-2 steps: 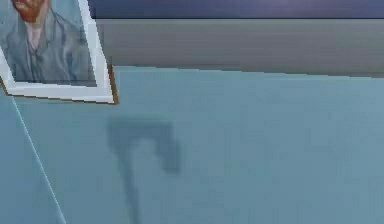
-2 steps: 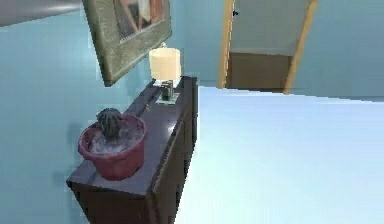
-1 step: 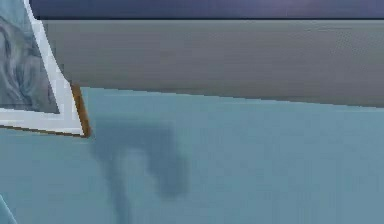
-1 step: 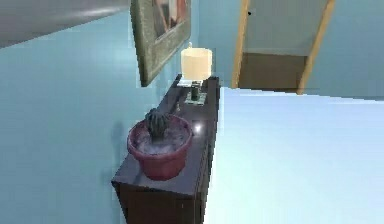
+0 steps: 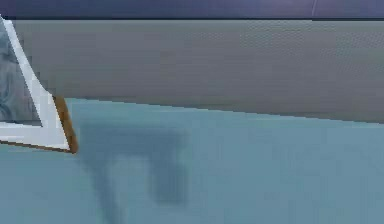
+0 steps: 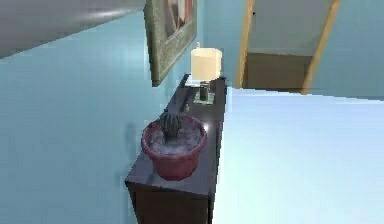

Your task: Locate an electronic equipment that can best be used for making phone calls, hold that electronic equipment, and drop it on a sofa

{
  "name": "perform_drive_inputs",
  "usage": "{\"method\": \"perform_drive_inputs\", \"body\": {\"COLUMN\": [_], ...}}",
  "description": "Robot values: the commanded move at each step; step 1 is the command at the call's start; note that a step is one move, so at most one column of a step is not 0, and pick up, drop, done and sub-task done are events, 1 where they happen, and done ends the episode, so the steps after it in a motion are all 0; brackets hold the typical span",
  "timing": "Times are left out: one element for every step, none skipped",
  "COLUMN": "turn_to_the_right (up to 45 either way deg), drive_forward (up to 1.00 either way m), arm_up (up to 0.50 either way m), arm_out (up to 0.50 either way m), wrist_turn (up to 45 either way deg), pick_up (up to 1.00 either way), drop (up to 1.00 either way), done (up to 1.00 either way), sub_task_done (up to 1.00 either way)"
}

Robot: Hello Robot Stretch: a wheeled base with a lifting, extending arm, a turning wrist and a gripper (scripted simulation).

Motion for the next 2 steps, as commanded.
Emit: {"method": "perform_drive_inputs", "body": {"turn_to_the_right": [-45.0,-45.0], "drive_forward": [0.00,0.00], "arm_up": [0.00,0.00], "arm_out": [0.00,0.00], "wrist_turn": [0.0,0.0], "pick_up": [0.00,0.00], "drop": [0.00,0.00], "done": [0.00,0.00], "sub_task_done": [0.00,0.00]}}
